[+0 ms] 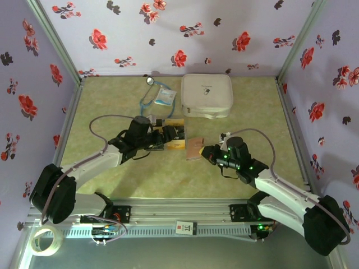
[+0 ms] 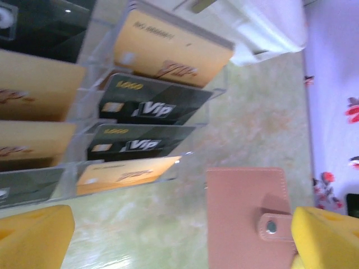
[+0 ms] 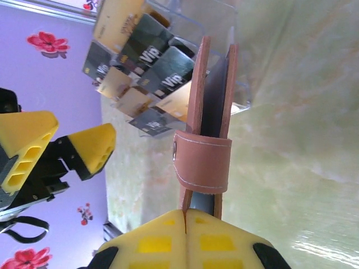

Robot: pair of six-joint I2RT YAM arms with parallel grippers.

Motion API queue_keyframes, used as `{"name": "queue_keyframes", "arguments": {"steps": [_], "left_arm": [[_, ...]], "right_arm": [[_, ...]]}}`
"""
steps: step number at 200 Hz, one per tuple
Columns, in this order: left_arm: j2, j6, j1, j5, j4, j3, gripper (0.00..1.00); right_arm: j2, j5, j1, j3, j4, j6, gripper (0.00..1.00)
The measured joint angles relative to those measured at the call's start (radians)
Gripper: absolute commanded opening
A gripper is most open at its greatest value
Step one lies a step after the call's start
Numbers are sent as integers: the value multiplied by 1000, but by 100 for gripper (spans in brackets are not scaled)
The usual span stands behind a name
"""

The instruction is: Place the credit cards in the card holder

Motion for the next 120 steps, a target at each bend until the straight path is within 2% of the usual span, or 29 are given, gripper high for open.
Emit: {"name": "queue_keyframes", "arguments": {"steps": [68,120], "left_arm": [[97,-129,-30,36,166,24,90],[152,-217,-41,43,295,30,75]], "right_arm": [[74,-47,3,101,132,85,0],[108,-55,27,149,184,97,0]]}}
